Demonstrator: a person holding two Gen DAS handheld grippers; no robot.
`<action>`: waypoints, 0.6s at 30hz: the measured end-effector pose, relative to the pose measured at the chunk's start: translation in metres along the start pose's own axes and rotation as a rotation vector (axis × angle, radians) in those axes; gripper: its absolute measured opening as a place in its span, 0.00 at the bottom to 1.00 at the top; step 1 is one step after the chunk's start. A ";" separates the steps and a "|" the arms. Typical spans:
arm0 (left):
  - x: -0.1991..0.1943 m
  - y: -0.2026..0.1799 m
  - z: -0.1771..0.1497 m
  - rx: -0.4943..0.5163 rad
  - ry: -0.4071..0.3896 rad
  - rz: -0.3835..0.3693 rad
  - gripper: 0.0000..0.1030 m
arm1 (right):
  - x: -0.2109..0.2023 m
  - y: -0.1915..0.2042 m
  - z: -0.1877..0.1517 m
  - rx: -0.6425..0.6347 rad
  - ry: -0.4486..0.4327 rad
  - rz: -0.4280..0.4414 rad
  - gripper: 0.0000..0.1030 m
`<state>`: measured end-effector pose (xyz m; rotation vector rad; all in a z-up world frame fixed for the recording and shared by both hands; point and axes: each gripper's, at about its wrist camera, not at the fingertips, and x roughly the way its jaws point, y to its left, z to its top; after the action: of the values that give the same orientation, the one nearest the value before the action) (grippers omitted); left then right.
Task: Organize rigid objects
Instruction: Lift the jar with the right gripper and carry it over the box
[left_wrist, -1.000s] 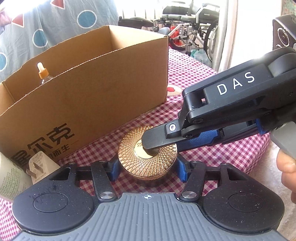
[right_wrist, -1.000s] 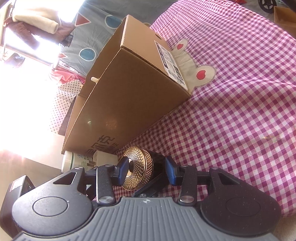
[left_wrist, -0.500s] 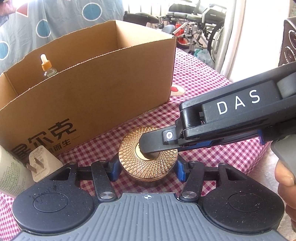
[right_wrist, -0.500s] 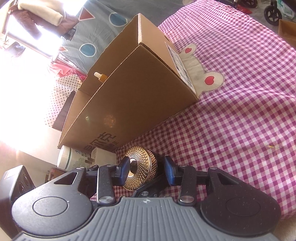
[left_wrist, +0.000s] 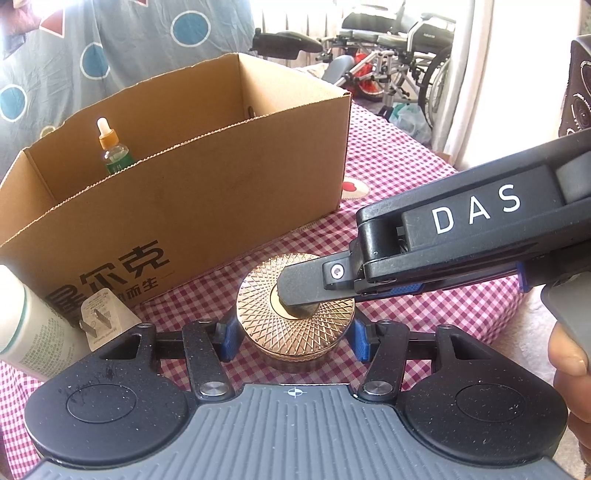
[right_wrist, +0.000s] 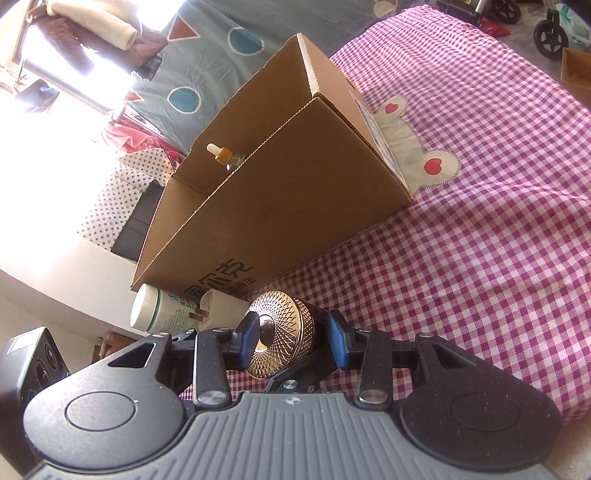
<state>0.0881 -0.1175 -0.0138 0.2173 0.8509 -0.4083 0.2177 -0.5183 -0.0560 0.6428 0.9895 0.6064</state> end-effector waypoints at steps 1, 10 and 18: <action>-0.002 0.000 0.000 0.000 -0.003 0.002 0.54 | 0.000 0.001 0.000 -0.003 -0.001 0.002 0.42; -0.020 -0.001 -0.001 -0.007 -0.030 0.029 0.54 | -0.006 0.016 -0.001 -0.037 -0.012 0.018 0.42; -0.034 0.001 -0.001 -0.011 -0.053 0.055 0.54 | -0.009 0.029 -0.002 -0.069 -0.020 0.032 0.42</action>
<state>0.0680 -0.1069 0.0117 0.2180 0.7939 -0.3565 0.2069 -0.5053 -0.0309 0.6040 0.9372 0.6586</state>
